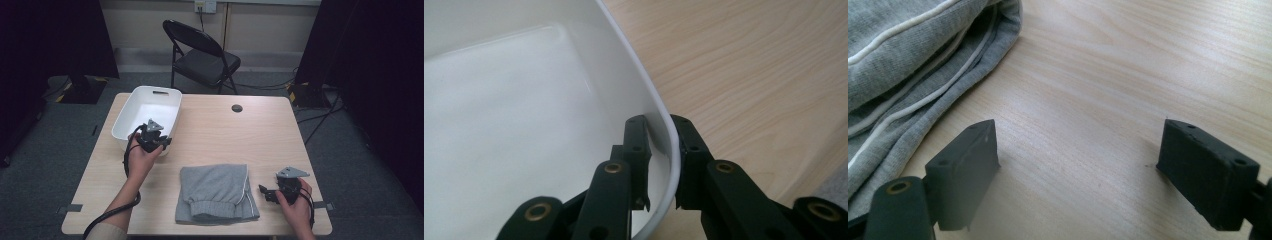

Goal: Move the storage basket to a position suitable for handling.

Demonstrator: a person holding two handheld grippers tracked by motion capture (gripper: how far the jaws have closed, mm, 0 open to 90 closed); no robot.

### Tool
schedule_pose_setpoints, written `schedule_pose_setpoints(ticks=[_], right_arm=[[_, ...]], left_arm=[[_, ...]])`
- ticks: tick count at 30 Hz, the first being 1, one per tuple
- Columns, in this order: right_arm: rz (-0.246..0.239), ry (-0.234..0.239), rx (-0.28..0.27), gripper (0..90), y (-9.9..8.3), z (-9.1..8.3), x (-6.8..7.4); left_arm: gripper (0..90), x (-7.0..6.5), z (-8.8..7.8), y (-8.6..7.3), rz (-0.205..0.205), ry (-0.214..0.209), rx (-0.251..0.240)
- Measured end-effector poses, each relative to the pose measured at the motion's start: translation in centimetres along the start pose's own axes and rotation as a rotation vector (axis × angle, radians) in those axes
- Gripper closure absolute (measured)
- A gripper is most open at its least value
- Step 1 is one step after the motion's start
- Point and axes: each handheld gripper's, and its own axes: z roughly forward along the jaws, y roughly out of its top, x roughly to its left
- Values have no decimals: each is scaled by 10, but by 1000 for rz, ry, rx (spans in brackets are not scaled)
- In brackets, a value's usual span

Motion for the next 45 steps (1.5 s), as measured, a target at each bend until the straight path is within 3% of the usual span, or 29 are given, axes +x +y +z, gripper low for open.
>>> schedule_pose_setpoints(ticks=[17,24,45], right_arm=[[0,-1,0,154,0,0,0],[-1,-1,0,154,1,1,0],[0,-1,0,154,1,1,0]], left_arm=[[792,-16,1,1,35,-53,1],[792,-26,2,2,81,-77,0],[791,-42,0,-2,117,-117,-11]])
